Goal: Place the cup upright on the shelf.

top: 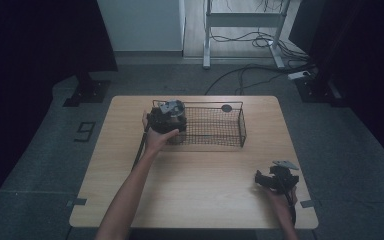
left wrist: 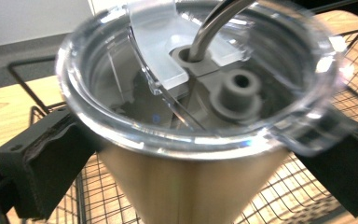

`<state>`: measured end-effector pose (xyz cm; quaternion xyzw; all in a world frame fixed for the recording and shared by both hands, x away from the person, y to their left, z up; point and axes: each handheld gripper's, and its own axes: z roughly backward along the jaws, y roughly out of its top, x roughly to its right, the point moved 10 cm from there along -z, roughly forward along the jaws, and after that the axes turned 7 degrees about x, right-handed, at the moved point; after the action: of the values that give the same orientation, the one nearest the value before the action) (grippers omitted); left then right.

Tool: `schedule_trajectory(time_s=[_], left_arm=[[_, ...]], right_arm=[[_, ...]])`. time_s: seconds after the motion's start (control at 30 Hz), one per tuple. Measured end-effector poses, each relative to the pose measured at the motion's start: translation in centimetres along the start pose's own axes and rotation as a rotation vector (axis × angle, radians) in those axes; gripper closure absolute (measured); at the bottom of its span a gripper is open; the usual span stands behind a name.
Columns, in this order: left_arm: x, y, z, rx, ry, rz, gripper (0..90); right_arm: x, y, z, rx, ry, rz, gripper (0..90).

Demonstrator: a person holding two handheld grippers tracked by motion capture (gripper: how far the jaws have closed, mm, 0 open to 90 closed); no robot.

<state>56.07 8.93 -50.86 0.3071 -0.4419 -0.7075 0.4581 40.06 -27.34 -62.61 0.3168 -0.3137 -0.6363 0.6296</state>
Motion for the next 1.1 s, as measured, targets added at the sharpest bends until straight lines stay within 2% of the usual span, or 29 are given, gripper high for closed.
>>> schedule_trajectory(time_s=[0.13,0.3,0.47,0.53,0.7,0.83,0.87,0.9,1.1], left_arm=[[-0.2,0.2,1.8,0.013,-0.005,0.013,0.0],[-0.6,-0.4,4.3,0.017,-0.018,0.022,0.0],[-0.6,-1.5,7.3,0.018,-0.060,0.039,0.0],[-0.4,-2.3,8.4,0.005,-0.087,0.058,0.0],[0.0,-4.8,11.1,-0.021,-0.116,0.060,0.5],[0.4,-7.0,12.8,-0.044,-0.129,0.040,0.8],[0.6,-8.4,13.4,-0.071,-0.135,0.023,0.9],[0.6,-8.4,13.4,-0.071,-0.135,0.023,1.0],[1.2,-12.3,14.6,-0.128,-0.145,0.012,2.0]], right_arm=[[0.0,0.0,0.0,0.000,0.000,0.000,1.3],[0.0,0.0,0.0,0.000,0.000,0.000,1.3],[0.0,0.0,0.0,0.000,-0.001,-0.001,1.5],[0.0,0.0,0.0,-0.001,-0.001,-0.001,1.6],[0.0,0.0,0.0,0.000,-0.003,-0.003,1.8],[0.0,0.0,0.0,0.001,-0.003,-0.005,1.9],[0.0,0.0,0.0,0.001,-0.004,-0.004,2.0],[0.0,0.0,0.0,0.001,-0.004,-0.004,2.0],[0.0,0.0,0.0,0.000,-0.004,-0.005,2.0]])
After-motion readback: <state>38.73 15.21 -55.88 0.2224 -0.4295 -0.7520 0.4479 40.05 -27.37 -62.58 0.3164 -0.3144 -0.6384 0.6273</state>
